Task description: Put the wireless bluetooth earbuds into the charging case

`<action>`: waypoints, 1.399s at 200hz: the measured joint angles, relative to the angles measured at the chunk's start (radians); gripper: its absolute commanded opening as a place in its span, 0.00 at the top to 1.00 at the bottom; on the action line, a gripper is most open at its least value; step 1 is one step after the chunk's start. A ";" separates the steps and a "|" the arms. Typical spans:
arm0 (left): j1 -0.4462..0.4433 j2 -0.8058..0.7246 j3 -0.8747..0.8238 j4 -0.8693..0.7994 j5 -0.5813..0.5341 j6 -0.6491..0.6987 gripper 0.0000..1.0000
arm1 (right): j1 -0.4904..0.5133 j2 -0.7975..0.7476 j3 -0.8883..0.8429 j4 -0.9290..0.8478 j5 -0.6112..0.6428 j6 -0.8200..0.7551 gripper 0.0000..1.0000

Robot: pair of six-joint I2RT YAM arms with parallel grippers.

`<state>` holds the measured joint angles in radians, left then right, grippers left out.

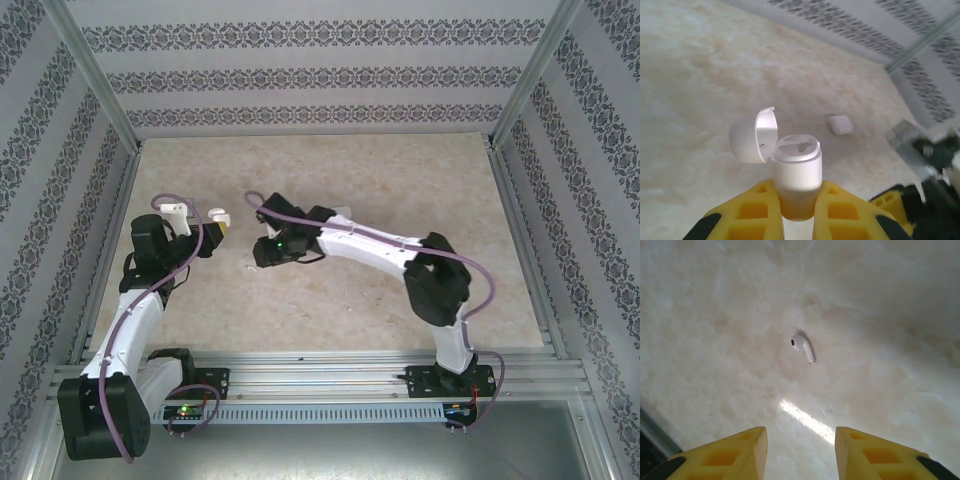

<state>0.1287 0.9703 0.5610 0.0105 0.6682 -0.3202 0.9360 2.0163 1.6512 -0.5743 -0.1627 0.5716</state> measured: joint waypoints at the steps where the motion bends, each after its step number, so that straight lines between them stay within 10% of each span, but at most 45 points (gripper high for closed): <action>1: 0.002 0.002 0.001 -0.005 -0.005 0.001 1.00 | 0.003 0.008 0.007 0.000 0.003 -0.001 0.60; 93: 0.037 0.026 0.015 -0.157 -0.131 0.082 1.00 | 0.039 0.448 0.520 -0.188 0.079 -0.106 0.60; 196: 0.037 0.059 0.018 -0.164 -0.130 0.088 0.98 | 0.042 0.543 0.644 -0.304 0.084 -0.160 0.81; 280: 0.037 0.101 0.019 -0.164 -0.122 0.089 0.98 | 0.044 0.543 0.644 -0.336 0.068 -0.156 0.78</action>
<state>0.1658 1.0714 0.5804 -0.1535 0.5465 -0.2317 0.9798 2.5591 2.2951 -0.9108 -0.0944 0.4152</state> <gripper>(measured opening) 0.135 0.233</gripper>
